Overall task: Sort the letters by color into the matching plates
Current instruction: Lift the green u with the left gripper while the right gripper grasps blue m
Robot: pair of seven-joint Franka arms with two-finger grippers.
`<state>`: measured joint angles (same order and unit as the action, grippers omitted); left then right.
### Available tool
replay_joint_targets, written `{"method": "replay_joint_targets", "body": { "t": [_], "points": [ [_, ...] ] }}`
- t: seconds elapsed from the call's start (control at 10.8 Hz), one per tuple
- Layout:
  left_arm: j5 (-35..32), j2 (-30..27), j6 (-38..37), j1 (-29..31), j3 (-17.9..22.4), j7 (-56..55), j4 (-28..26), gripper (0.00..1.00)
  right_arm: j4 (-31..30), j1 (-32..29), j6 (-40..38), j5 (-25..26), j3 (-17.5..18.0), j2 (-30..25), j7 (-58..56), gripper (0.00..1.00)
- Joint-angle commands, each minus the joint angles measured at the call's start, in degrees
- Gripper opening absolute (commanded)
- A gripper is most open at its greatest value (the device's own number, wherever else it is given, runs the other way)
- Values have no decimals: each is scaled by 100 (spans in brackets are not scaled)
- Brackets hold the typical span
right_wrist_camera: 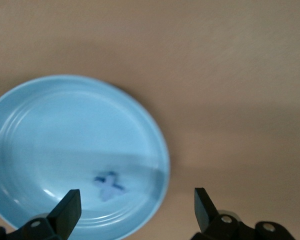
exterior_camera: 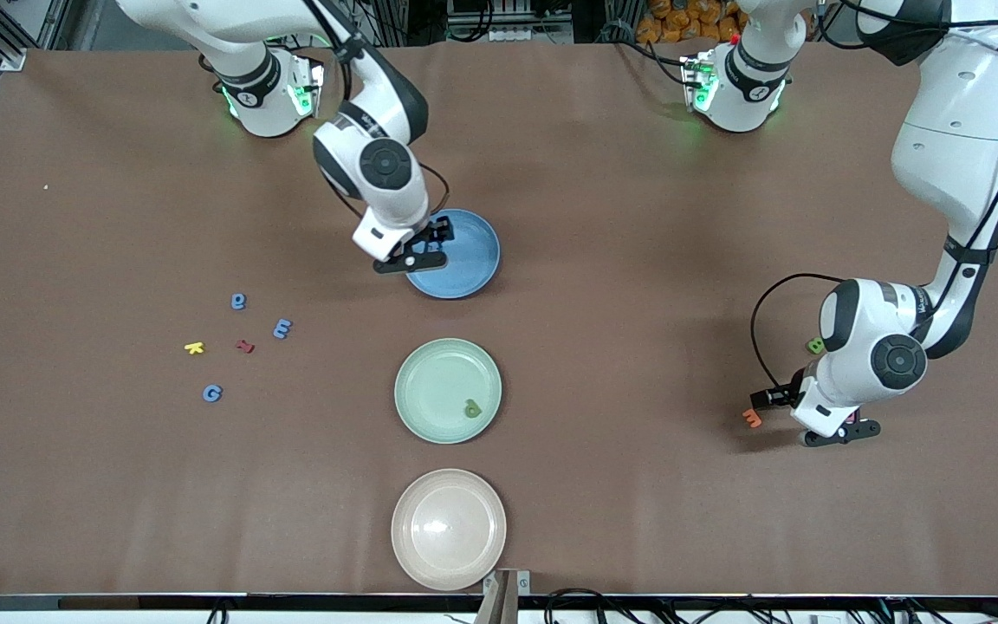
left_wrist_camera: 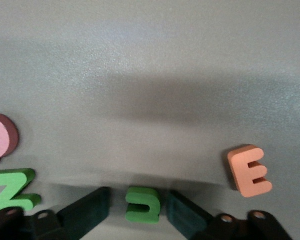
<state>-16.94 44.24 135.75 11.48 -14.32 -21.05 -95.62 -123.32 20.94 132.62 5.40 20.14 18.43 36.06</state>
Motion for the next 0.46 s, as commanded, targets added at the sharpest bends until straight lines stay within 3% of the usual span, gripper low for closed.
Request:
{"method": "replay_joint_targets", "body": {
  "t": [0.0, 0.37],
  "points": [
    [-125, 103, -66, 4, -53, -232, 114, 0, -157, -721, -377, 49, -53, -490, -924, 100],
    [-38, 50, -66, -5, -79, -364, 315, 0, -175, -1459, -298, 58, -423, -446, -952, 100]
  ]
}}
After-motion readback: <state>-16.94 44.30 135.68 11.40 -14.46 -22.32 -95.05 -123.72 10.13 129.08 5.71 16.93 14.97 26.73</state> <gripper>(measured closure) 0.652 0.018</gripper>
